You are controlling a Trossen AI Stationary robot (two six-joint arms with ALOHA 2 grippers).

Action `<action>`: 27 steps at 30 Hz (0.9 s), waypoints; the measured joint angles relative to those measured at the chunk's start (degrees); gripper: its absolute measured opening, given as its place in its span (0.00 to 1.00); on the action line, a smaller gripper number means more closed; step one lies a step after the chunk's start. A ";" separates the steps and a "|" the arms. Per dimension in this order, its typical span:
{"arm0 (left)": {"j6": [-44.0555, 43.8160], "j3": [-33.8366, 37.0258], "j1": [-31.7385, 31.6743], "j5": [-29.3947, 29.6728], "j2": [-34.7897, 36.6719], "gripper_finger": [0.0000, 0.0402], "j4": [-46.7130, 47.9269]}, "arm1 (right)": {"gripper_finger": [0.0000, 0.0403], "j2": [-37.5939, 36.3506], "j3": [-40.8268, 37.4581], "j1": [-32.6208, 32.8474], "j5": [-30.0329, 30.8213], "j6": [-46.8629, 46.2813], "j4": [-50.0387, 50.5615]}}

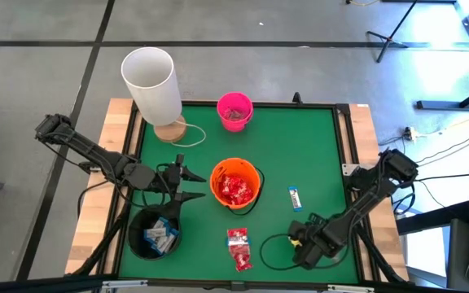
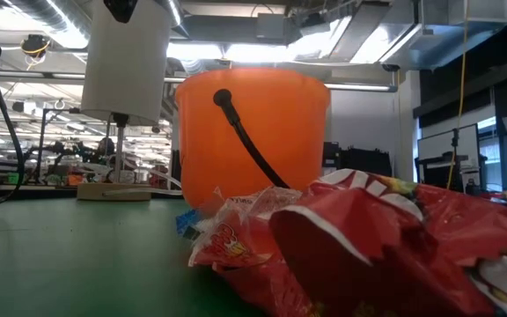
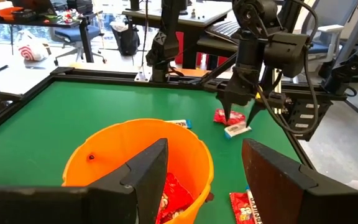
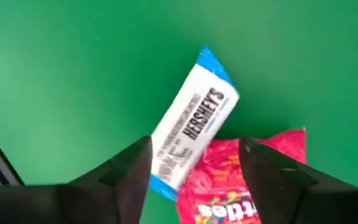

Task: Sort candy
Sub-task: Put the white chocolate into the black bucket

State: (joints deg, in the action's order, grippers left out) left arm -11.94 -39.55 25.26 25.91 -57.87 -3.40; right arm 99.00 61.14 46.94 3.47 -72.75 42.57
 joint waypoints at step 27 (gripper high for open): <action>-0.11 0.00 0.01 0.13 -0.71 0.49 3.00 | 0.44 1.62 -4.91 -3.89 -0.87 -4.26 -6.57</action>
State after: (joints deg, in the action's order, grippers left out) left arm -12.05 -39.55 25.28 26.04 -58.57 -0.39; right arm 100.62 56.23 43.05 2.60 -77.01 36.01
